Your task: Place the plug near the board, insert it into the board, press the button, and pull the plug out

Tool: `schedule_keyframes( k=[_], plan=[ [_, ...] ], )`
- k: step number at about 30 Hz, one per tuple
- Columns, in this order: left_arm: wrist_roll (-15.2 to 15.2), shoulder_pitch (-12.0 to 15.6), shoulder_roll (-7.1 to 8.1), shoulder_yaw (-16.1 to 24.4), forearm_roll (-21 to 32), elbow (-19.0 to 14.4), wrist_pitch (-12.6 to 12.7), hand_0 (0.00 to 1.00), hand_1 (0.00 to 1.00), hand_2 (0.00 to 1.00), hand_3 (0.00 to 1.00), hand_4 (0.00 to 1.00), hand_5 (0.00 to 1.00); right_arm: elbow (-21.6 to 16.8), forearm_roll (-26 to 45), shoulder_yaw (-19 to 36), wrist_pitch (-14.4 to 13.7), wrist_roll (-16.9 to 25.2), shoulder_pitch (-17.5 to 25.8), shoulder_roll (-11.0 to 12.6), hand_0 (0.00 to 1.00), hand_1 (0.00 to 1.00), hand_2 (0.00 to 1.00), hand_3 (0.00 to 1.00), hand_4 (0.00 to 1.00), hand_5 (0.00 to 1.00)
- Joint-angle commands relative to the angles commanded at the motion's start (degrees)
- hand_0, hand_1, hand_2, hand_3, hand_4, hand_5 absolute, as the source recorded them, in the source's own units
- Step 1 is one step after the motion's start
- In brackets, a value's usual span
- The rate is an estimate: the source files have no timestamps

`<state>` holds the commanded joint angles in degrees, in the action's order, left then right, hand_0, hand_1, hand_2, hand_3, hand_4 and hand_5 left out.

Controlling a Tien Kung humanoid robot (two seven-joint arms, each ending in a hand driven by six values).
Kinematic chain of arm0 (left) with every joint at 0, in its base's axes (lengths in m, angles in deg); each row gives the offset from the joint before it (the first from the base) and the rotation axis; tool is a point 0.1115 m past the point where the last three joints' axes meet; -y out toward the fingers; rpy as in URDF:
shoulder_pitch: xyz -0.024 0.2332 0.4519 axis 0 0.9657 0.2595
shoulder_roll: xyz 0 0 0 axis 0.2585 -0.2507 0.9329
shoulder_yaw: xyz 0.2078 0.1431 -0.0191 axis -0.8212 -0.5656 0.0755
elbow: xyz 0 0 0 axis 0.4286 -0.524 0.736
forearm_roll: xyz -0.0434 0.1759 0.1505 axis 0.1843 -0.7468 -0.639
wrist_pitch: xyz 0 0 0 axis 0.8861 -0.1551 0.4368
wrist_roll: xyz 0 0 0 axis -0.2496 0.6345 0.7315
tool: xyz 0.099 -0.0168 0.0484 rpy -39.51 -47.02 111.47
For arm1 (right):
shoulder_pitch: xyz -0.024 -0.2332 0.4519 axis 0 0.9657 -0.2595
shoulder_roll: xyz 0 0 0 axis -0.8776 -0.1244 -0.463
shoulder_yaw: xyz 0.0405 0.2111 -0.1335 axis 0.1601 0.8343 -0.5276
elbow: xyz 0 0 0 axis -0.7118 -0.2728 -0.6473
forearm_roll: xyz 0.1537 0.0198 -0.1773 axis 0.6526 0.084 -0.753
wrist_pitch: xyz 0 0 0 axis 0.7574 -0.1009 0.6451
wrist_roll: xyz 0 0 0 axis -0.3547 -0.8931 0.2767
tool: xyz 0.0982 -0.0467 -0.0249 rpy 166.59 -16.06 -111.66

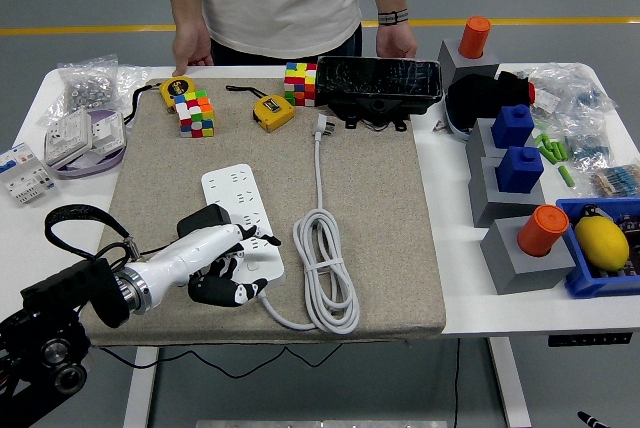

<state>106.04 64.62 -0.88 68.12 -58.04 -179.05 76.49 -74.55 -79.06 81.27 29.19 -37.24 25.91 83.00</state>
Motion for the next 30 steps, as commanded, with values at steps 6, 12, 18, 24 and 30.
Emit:
schedule_keyframes(
  k=[6, 12, 18, 24, 30],
  plan=[
    [0.41, -0.82, -0.03, -0.67, -0.17, 0.00, -0.31, 0.076, 0.060, 0.112, 0.794, 0.642, 0.193, 0.39, 0.02, 0.52, 0.10, -0.04, -0.09, -0.39, 0.658, 0.665, 0.664, 0.584, 0.998, 0.563],
    [1.46, -0.87, -0.31, -1.23, -0.59, 0.00, -1.06, 0.076, 0.061, 0.112, 0.794, 0.642, 0.193, 0.16, -0.11, 0.79, 0.04, 0.00, -0.14, -0.36, 0.657, 0.665, 0.663, 0.584, 0.998, 0.563],
    [2.55, -0.42, -0.20, -1.05, -1.55, 0.00, -1.90, 0.077, 0.060, 0.111, 0.772, 0.642, 0.194, -0.08, -0.22, 1.27, 0.01, 0.02, 0.00, -0.41, 0.657, 0.665, 0.663, 0.583, 0.998, 0.563],
    [3.35, -0.13, -0.07, -0.40, -3.20, 0.33, -2.33, 0.076, 0.060, 0.112, 0.760, 0.643, 0.196, 0.06, -0.34, 1.48, 0.08, 0.00, 0.08, -0.60, 0.657, 0.664, 0.663, 0.583, 0.998, 0.561],
    [3.62, -0.29, 0.26, -0.41, -3.46, 0.82, -2.52, 0.076, 0.060, 0.112, 0.754, 0.644, 0.198, 0.11, -0.41, 1.89, 0.08, 0.01, 0.08, -0.68, 0.659, 0.665, 0.663, 0.583, 0.998, 0.562]
  ],
)
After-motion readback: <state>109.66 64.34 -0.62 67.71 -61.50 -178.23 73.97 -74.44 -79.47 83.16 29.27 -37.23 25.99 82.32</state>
